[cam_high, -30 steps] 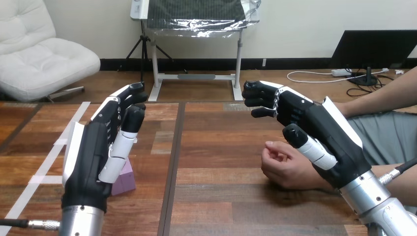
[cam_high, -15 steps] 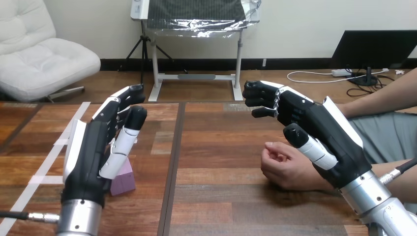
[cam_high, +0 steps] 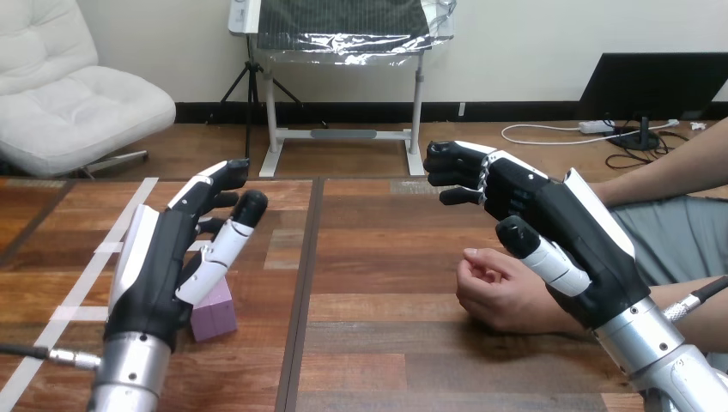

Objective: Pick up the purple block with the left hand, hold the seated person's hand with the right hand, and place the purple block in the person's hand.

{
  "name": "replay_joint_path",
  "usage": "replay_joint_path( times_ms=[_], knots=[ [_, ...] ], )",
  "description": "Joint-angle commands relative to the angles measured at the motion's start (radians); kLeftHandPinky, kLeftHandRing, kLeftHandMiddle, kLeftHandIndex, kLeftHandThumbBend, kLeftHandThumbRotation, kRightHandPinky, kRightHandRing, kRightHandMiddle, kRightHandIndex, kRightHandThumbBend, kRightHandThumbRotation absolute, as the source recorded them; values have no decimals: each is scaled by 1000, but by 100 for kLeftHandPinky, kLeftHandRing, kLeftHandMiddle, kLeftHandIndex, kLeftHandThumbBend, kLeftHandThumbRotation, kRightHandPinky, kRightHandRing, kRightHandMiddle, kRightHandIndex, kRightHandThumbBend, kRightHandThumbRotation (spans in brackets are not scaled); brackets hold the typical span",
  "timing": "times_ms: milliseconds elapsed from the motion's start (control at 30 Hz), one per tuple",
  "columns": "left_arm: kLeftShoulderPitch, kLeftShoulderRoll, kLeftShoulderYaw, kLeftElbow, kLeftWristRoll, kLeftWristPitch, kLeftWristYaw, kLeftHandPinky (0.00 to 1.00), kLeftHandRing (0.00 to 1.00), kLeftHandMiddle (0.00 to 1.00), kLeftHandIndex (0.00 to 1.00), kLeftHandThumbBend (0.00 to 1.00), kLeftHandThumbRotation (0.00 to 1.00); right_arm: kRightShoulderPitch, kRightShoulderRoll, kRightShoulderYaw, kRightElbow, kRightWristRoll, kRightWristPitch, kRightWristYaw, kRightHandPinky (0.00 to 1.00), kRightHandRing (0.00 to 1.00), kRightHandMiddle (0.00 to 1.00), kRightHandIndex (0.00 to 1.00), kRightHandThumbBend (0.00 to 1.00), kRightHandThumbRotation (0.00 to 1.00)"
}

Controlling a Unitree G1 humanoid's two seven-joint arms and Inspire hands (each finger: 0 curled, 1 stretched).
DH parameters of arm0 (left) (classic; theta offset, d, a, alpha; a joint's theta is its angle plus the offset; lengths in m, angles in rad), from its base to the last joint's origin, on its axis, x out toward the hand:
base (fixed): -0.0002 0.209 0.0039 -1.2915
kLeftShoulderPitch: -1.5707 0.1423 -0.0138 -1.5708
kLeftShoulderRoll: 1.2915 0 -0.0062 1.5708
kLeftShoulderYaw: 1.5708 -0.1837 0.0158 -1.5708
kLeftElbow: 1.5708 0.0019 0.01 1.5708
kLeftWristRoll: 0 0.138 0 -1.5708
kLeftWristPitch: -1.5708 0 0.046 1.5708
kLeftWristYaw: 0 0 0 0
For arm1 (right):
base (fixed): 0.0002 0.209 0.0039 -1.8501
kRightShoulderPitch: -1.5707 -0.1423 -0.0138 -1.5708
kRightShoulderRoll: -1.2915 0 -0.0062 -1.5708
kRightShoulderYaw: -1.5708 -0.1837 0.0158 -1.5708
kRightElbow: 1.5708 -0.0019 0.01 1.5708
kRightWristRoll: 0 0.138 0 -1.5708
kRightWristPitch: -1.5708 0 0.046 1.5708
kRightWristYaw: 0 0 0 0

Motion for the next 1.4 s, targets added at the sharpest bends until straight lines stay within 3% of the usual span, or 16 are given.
replay_joint_path(
  times_ms=[0, 333, 700, 1367],
  knots=[
    [-98, 44, -3, 48, 32, 19, -1, 80, 85, 85, 85, 67, 90, -45, -14, -27, -32, 20, 11, 0, 78, 83, 83, 82, 97, 85],
    [-178, 97, -24, 167, 118, 40, 15, 89, 84, 85, 84, 69, 81, -49, -12, -31, -26, 15, 0, 2, 78, 82, 83, 82, 97, 86],
    [-255, 142, -57, 307, 199, 39, 41, 87, 82, 84, 83, 72, 74, -49, -10, -33, -29, 19, 4, 7, 78, 82, 83, 82, 96, 85],
    [-374, 189, -123, 538, 279, 30, 95, 88, 83, 84, 82, 74, 61, -49, -10, -40, -21, 19, -4, 9, 78, 81, 82, 82, 95, 85]
  ],
)
